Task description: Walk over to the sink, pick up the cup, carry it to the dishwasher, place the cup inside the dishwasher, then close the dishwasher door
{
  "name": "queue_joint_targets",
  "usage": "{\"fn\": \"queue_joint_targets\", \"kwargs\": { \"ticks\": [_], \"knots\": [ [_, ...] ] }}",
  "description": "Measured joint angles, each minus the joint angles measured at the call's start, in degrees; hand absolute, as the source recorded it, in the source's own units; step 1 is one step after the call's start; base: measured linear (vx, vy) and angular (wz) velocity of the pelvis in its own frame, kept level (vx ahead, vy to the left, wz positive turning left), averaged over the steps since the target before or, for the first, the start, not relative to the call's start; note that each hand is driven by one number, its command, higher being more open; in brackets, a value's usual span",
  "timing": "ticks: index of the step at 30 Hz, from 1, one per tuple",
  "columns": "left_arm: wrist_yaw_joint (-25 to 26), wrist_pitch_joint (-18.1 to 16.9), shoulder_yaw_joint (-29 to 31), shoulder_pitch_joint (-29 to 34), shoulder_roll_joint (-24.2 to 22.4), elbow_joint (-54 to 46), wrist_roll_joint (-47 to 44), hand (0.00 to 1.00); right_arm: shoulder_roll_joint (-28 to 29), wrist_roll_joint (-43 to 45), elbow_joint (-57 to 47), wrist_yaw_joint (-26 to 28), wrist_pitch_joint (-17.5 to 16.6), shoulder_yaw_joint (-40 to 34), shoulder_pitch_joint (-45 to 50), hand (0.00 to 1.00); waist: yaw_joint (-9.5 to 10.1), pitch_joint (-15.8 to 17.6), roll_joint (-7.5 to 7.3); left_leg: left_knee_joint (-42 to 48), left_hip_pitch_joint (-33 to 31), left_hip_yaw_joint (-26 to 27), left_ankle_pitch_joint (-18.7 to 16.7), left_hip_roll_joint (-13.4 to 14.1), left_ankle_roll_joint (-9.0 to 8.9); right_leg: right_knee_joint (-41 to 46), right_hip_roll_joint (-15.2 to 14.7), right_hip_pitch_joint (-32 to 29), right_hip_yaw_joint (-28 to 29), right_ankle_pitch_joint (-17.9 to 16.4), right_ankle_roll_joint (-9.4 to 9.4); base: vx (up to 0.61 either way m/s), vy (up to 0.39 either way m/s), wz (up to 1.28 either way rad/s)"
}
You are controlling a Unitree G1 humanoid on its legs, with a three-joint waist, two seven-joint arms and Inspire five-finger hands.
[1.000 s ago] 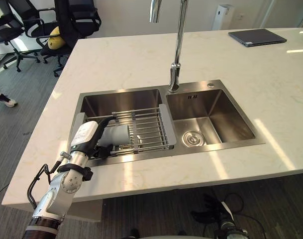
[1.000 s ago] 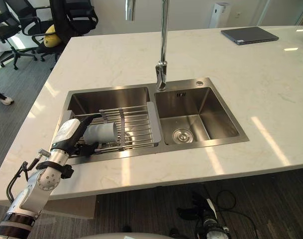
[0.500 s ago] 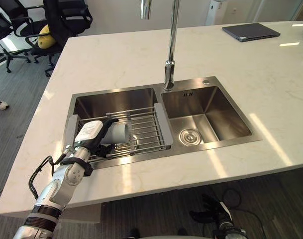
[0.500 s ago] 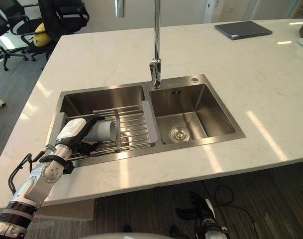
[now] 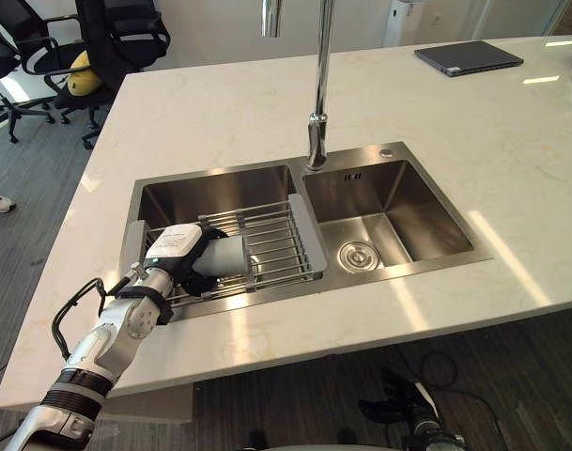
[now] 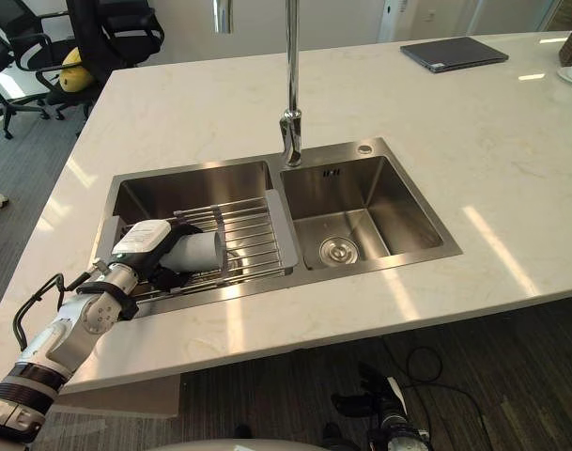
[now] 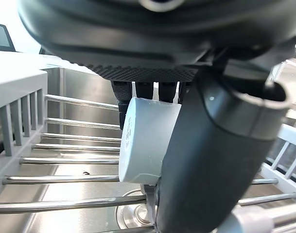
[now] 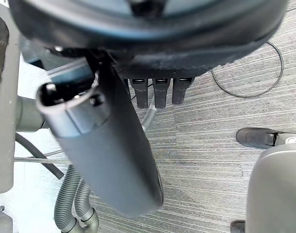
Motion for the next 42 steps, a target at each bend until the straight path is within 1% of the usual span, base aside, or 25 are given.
{"fn": "queue_joint_targets", "kwargs": {
  "ticks": [5,8,10,11,13,14,16,19,21,22,24,27,29,36,39,42],
  "knots": [
    [-0.01,0.10,0.12,0.09,-0.48,-0.03,-1.83,0.30,0.03,0.03,0.00,-0.03,0.00,-0.01,-0.03,0.90,0.05,0.01,0.01,0.00,0.03,-0.12,0.11,-0.15,0.16,0.02,-0.16,0.14,-0.13,0.08,0.10,0.00,-0.004,0.01],
    [0.26,0.92,1.35,0.95,-1.90,-0.72,-3.53,0.30,0.05,0.10,0.04,-0.11,0.00,-0.06,-0.02,0.90,0.17,0.01,0.01,0.03,0.13,-0.32,0.14,-0.30,0.21,0.02,-0.32,0.39,-0.35,0.10,0.14,-0.02,-0.015,0.03],
    [1.38,2.23,4.43,4.16,-4.13,-4.20,-4.74,0.30,0.28,0.15,0.04,-0.31,0.00,-0.23,-0.06,0.90,0.29,0.01,0.00,0.03,0.13,-0.40,0.16,-0.41,0.26,0.03,-0.46,0.44,-0.45,0.12,0.18,0.00,0.000,0.00],
    [2.07,2.26,5.13,5.03,-4.69,-5.05,-5.20,0.30,0.37,0.16,0.05,-0.41,0.00,-0.28,-0.02,0.90,0.36,0.01,0.00,0.04,0.13,-0.44,0.17,-0.43,0.27,0.04,-0.47,0.46,-0.49,0.12,0.18,-0.02,-0.019,0.04],
    [3.71,2.86,8.36,7.81,-8.03,-8.91,-6.08,0.30,0.78,0.16,0.13,-0.51,0.04,-0.60,0.03,0.90,0.80,0.03,-0.03,0.24,0.19,-0.57,0.03,-0.43,0.49,0.04,-0.54,0.68,-0.57,0.08,0.16,-0.02,-0.021,0.04],
    [3.93,2.89,8.93,8.49,-8.99,-10.45,-7.79,0.30,0.96,0.16,0.13,-0.57,0.05,-0.81,0.02,0.90,0.99,0.03,-0.04,0.31,0.24,-0.58,-0.01,-0.44,0.56,0.04,-0.55,0.78,-0.57,0.07,0.15,0.00,0.000,0.00],
    [4.20,2.37,8.68,10.31,-12.97,-17.55,-11.65,0.30,1.60,0.16,0.13,-0.72,0.05,-1.77,-0.01,0.90,1.72,0.12,-0.14,0.65,0.63,-0.48,-0.21,-0.43,0.80,0.14,-0.58,1.19,-0.33,-0.03,0.08,-0.02,-0.012,-0.01],
    [4.26,-0.96,6.63,11.43,-17.86,-25.22,-14.62,0.30,1.72,0.15,0.11,-0.84,0.05,-1.91,-0.70,0.90,1.66,0.25,-0.19,0.91,1.42,-0.19,-0.40,-0.17,0.67,0.86,-0.37,1.61,0.12,-0.48,0.03,-0.06,-0.031,-0.05],
    [4.53,-2.44,6.37,11.87,-20.20,-27.39,-16.82,0.30,1.73,0.16,0.06,-1.16,0.05,-2.02,-0.97,0.90,1.48,0.27,-0.17,0.99,1.78,0.03,-0.53,0.05,0.51,1.76,-0.17,1.46,0.31,-1.11,-0.17,-0.05,-0.031,-0.07],
    [5.43,-2.96,6.40,12.23,-21.90,-28.50,-18.91,0.30,1.83,0.17,0.05,-1.41,0.05,-2.36,-0.70,0.90,1.45,0.27,-0.18,1.00,1.88,0.10,-0.68,0.18,0.29,2.24,-0.06,1.28,0.40,-1.39,-0.17,-0.04,-0.028,-0.06],
    [7.14,-3.36,6.63,13.18,-23.82,-29.71,-21.56,0.30,1.80,0.27,0.05,-1.82,0.05,-2.67,-0.06,0.90,1.45,0.27,-0.18,1.01,1.87,0.12,-0.89,0.30,-0.02,2.97,0.05,0.92,0.43,-1.80,-0.21,0.00,0.000,0.00],
    [9.30,-3.47,7.42,15.11,-26.16,-29.81,-24.60,0.30,1.96,0.65,0.06,-1.98,0.11,-2.79,0.21,0.90,1.46,0.32,-0.26,1.01,1.81,0.16,-0.89,0.44,0.12,3.67,0.17,0.56,0.46,-2.09,-0.11,0.00,0.000,0.00],
    [9.83,-3.46,7.51,16.55,-27.44,-29.82,-26.15,0.30,2.36,0.80,0.04,-2.26,0.10,-3.01,0.08,0.90,1.53,0.34,-0.36,1.02,1.81,0.16,-0.96,0.44,0.19,3.81,0.17,0.53,0.45,-2.32,-0.06,0.02,-0.009,0.00],
    [9.96,-3.43,7.39,20.55,-31.94,-32.49,-32.78,0.30,4.52,1.66,-0.78,-2.98,0.09,-3.01,-0.26,0.90,1.82,0.39,-0.78,1.08,1.81,0.16,-1.46,0.42,0.40,3.92,0.16,0.75,0.54,-2.80,-0.05,0.02,-0.008,0.00],
    [9.97,-3.47,7.49,22.39,-33.86,-36.38,-37.02,0.30,5.30,1.73,-2.02,-3.45,0.06,-3.24,-0.13,0.90,1.85,0.44,-1.12,1.52,1.81,0.29,-1.81,0.44,0.45,3.92,0.15,0.83,0.61,-2.80,-0.04,0.00,0.000,0.00],
    [10.08,-3.50,7.66,23.17,-34.97,-38.10,-39.01,0.30,5.66,1.75,-2.74,-3.97,0.05,-3.76,-0.18,0.90,1.95,0.48,-1.28,2.22,1.82,0.60,-2.33,0.45,0.50,3.99,0.10,0.80,0.91,-2.88,0.05,-0.04,-0.008,-0.07]
  ]
}}
